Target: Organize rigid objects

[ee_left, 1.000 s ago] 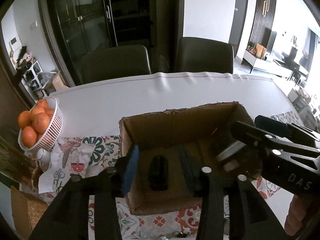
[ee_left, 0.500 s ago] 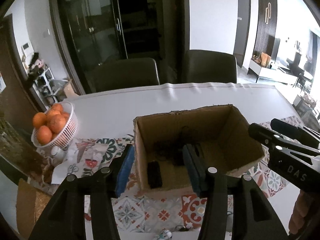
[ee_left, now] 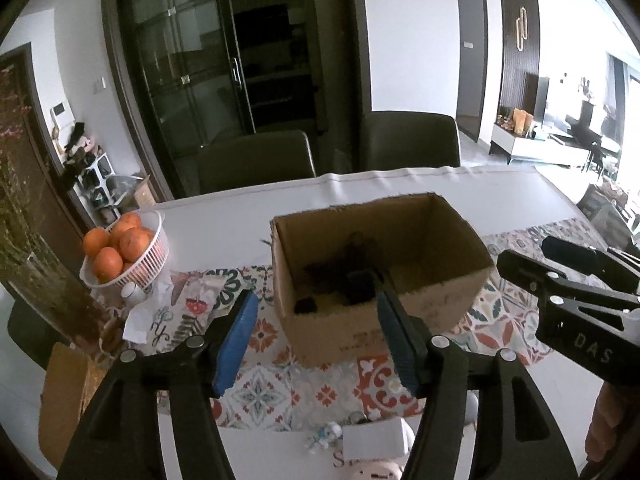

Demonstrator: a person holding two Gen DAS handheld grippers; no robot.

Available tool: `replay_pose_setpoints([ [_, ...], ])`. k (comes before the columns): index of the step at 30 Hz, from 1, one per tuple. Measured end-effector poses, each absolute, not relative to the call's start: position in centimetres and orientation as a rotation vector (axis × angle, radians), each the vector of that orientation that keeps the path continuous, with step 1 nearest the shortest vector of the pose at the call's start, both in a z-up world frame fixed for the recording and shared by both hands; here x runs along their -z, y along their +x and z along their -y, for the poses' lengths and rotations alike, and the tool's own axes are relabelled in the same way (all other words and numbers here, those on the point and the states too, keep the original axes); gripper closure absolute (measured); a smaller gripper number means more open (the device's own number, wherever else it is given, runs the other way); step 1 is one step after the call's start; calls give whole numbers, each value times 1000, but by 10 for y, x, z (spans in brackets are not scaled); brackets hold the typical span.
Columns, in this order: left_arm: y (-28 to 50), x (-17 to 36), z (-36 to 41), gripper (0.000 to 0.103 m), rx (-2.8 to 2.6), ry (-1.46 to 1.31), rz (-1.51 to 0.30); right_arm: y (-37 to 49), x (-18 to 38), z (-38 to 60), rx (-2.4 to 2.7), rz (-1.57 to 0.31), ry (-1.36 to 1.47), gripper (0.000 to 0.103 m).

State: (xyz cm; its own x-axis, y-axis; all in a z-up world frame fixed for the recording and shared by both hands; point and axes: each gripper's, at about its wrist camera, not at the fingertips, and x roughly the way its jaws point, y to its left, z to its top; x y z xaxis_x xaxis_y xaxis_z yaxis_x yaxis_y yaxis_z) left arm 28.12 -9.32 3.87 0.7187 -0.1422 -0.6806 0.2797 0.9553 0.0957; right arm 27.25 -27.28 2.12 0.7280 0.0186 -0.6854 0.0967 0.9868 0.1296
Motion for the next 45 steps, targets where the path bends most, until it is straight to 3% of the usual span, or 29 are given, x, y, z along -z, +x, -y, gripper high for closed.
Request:
replay_pose_setpoints([
  [25,196,15,140,38,342,257,-691,174,31,302,101,-748,114,41],
  [45,169,77,165,38,399,325,-706,149,98,318,91,-859,81,41],
])
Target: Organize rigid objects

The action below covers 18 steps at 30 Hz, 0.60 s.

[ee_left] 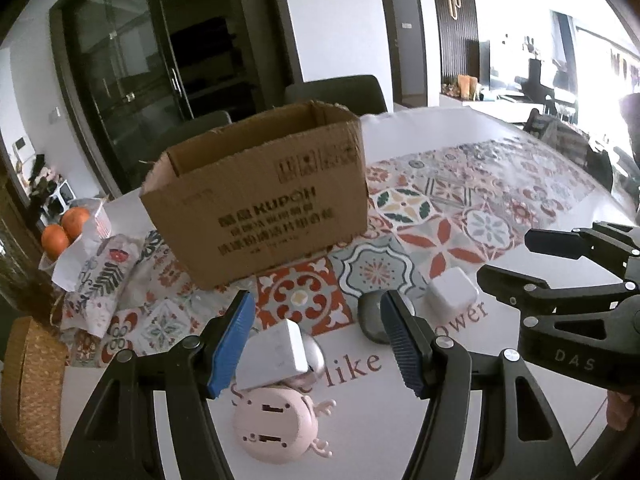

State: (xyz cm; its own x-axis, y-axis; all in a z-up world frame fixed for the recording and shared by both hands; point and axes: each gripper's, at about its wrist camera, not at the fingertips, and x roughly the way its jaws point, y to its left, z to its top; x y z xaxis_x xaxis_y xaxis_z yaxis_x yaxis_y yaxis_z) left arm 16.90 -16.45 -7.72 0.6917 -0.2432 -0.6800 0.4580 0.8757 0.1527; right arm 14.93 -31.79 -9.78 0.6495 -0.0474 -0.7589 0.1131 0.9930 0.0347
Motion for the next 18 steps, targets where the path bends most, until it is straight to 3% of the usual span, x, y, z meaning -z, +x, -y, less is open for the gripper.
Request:
replay_pose_setpoints([
  [18,187,112,184,38,457,311,-801,161,152,328,48,-970,132,41],
])
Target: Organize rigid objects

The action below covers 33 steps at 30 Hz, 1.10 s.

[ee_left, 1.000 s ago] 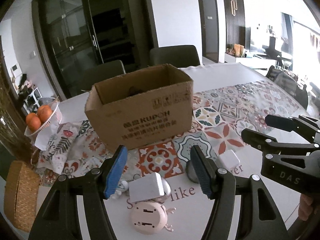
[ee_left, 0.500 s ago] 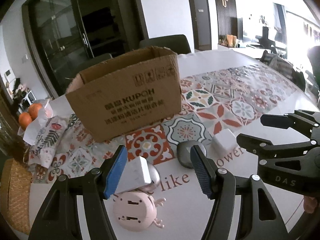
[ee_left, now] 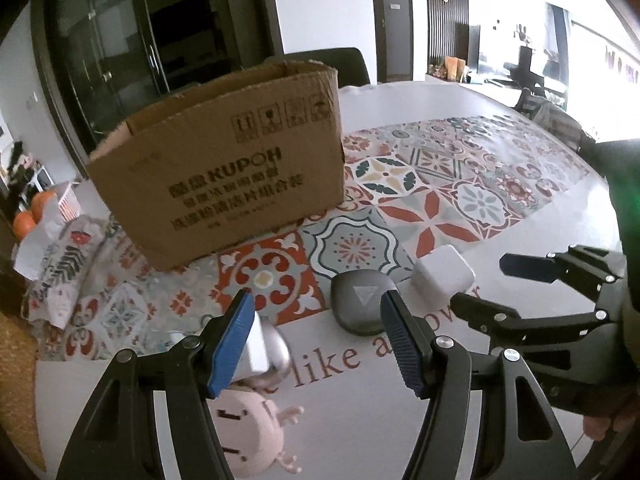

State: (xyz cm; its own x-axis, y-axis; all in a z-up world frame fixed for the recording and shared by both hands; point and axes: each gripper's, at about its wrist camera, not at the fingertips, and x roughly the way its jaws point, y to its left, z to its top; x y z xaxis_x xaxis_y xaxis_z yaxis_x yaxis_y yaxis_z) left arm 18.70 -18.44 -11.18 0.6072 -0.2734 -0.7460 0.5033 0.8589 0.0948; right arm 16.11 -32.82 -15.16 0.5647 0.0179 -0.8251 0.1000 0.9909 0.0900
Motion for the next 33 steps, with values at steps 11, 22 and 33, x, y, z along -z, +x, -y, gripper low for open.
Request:
replay_pose_setpoints([
  [11,204,125,204,29,486,287,-875,168,166,334,-8,-972,145,41],
  [22,227,149,220,29,464,268,-1000,181,177,337,-23,-977,162,41],
  [33,244,168,226,29,443,213,-1073,190,185,334,-10,-963,127,41],
])
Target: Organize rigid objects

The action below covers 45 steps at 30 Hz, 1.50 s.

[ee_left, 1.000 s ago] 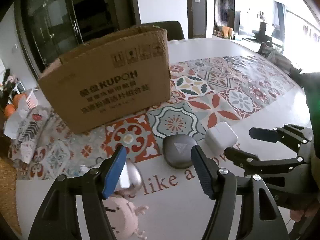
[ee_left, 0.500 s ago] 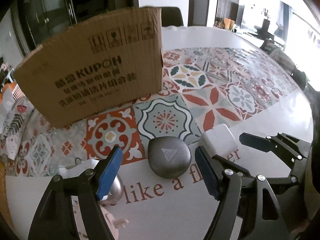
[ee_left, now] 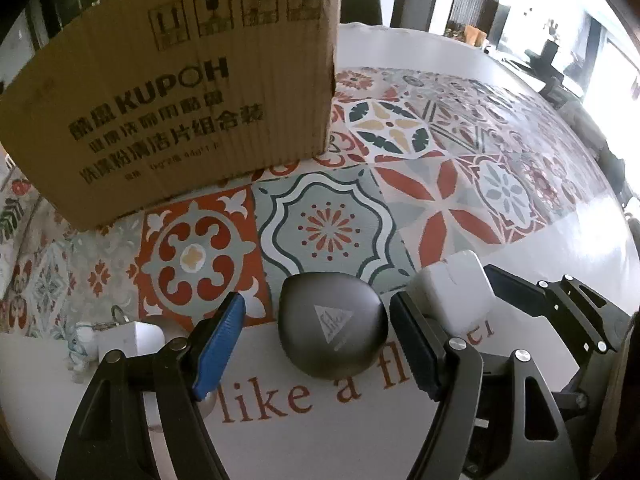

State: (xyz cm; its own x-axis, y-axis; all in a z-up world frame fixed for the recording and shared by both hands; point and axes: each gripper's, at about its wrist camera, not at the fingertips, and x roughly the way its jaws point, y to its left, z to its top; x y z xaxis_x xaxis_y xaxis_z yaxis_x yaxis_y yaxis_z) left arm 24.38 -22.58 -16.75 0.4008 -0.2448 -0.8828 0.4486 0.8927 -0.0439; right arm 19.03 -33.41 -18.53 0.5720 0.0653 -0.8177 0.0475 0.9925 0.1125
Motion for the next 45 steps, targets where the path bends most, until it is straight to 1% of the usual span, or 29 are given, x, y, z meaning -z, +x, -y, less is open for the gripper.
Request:
replay_pose_setpoints([
  [6,247,171,230,29,425,216,-1068,196,187,332,0,-936,96,42],
  [8,247,171,231,36,413,228,-1057,196,187,330,1,-927,88,44],
  [9,247,172,232,46,409,237,-1052,195,187,329,3,-922,82,48],
  [11,247,172,231,46,412,240,-1043,195,187,328,6,-915,69,56],
  [20,241,168,222,47,456,215,-1011,187,184,335,43,-898,85,56],
  [32,228,148,211,48,481,193,-952,172,169,332,62,-867,80,56],
  [35,224,141,207,54,481,196,-928,168,165,333,74,-862,87,56],
  [36,221,137,206,59,482,200,-915,167,163,334,79,-858,91,56],
  [37,220,134,204,68,483,201,-905,165,160,336,83,-849,101,56],
  [38,219,130,203,71,482,202,-893,164,157,337,87,-842,110,56],
  [39,218,126,202,84,479,206,-884,163,154,338,89,-837,116,56],
  [40,218,125,202,88,481,206,-881,162,150,338,88,-829,119,56],
  [45,224,128,200,88,497,193,-896,166,146,333,96,-823,107,56],
])
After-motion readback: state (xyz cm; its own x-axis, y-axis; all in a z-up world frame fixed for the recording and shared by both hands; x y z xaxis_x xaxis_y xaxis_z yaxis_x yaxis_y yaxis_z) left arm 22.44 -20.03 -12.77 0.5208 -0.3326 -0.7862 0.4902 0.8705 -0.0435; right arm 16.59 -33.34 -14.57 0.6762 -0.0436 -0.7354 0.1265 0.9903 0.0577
